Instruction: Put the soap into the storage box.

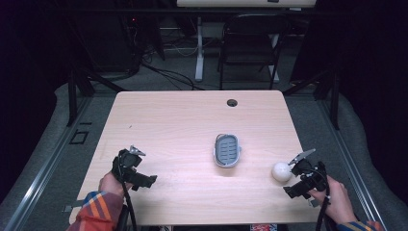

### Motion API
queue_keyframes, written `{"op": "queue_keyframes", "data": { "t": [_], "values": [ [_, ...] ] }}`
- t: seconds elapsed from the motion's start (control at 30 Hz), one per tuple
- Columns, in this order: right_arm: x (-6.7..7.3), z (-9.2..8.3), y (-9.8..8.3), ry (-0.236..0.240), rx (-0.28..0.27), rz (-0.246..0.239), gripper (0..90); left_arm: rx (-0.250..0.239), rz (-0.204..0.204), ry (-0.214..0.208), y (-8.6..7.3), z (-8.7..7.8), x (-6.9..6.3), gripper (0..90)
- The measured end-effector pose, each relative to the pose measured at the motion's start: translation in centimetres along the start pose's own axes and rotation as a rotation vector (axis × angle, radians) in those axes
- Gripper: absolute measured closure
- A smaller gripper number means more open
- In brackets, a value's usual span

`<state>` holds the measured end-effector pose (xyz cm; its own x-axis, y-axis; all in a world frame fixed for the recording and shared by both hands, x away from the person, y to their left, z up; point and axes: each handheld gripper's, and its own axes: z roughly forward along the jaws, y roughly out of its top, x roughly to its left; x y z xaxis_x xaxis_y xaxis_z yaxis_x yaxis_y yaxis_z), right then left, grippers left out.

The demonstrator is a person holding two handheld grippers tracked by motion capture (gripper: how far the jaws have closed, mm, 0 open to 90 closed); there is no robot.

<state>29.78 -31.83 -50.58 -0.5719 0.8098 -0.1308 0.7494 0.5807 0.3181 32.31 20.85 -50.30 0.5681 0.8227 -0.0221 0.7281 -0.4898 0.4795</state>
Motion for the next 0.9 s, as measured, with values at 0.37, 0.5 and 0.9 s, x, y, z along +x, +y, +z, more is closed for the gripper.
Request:
{"op": "queue_keyframes", "data": {
  "t": [0.37,0.5,0.9],
  "values": [
    [-0.4,0.9,1.2,0.036,0.015,-0.029,0.0,0.020,0.005,-0.004,0.1,0.2,-0.1,0.0],
    [-0.9,1.2,1.4,0.053,0.008,-0.013,0.0,0.025,0.008,-0.006,0.1,0.3,-0.1,0.0],
    [-1.8,2.3,2.7,0.119,0.028,0.005,0.0,0.030,0.006,-0.005,0.2,0.4,-0.1,0.0]
  ]
}}
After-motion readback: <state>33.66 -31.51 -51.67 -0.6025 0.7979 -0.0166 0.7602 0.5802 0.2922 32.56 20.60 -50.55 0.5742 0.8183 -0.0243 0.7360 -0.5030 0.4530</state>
